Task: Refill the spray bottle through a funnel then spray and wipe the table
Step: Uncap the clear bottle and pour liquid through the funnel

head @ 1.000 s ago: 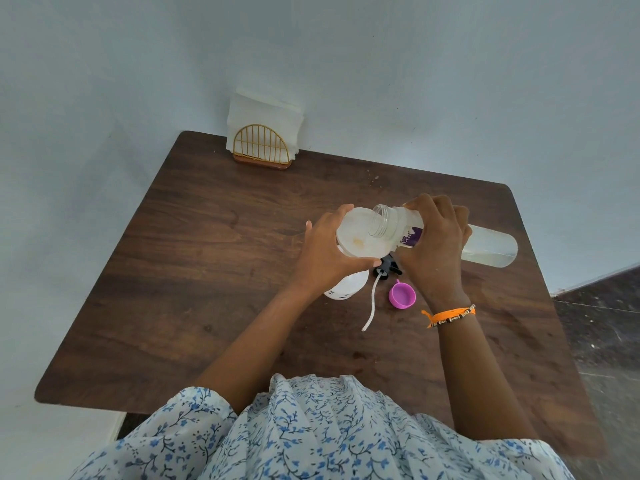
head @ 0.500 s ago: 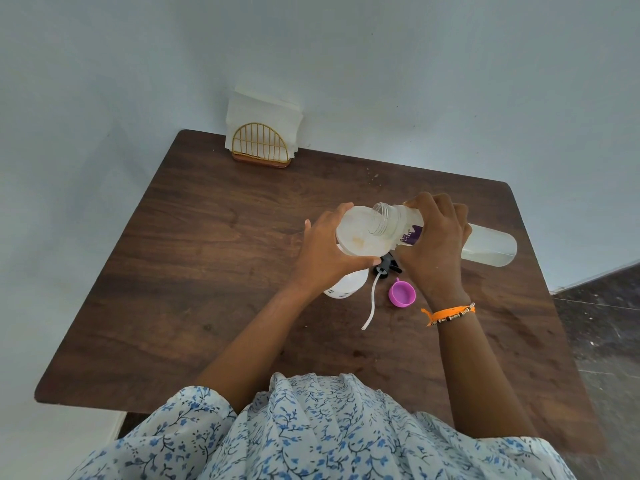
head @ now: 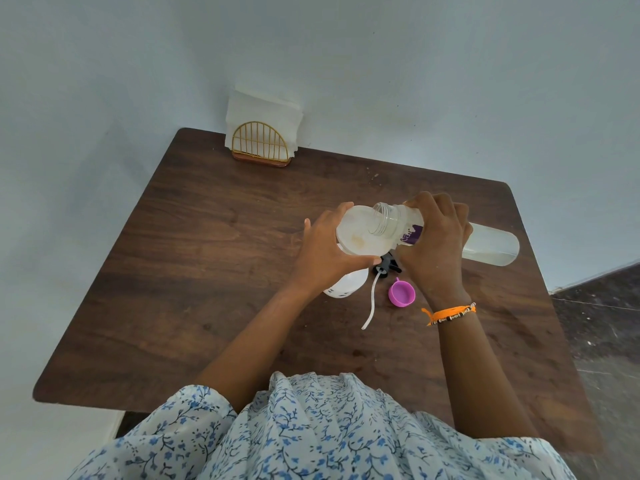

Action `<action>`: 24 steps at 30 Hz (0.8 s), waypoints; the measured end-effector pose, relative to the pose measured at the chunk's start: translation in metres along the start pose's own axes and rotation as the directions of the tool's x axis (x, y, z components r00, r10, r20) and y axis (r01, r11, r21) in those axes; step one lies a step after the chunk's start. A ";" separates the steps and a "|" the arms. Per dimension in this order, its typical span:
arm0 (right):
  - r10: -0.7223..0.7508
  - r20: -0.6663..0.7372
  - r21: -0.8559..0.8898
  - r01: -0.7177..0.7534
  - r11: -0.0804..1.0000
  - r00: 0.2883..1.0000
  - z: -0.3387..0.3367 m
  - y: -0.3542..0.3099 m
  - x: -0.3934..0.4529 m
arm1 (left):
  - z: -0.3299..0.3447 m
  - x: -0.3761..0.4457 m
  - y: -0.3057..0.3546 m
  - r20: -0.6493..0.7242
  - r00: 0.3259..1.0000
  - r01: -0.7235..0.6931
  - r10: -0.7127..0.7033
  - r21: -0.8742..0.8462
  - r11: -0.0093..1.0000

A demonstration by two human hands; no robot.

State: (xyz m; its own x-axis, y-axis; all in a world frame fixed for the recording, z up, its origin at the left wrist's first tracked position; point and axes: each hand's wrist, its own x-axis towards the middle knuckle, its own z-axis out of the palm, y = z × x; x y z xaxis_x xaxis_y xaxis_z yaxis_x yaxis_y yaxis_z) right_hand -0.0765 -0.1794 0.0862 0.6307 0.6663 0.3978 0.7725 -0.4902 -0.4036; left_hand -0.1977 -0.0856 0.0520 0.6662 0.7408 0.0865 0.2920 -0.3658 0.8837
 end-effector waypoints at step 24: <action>0.005 0.009 -0.014 -0.005 1.000 1.000 0.000 -0.001 0.000 | 0.003 0.003 -0.007 -0.014 1.000 -0.011 0.011 -0.005 1.000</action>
State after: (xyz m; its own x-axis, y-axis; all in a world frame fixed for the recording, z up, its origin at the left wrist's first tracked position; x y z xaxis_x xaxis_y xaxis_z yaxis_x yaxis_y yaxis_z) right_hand -0.0766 -0.1790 0.0868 0.6338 0.6689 0.3885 0.7704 -0.5010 -0.3942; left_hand -0.1962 -0.0826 0.0445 0.6596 0.7446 0.1030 0.2812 -0.3715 0.8848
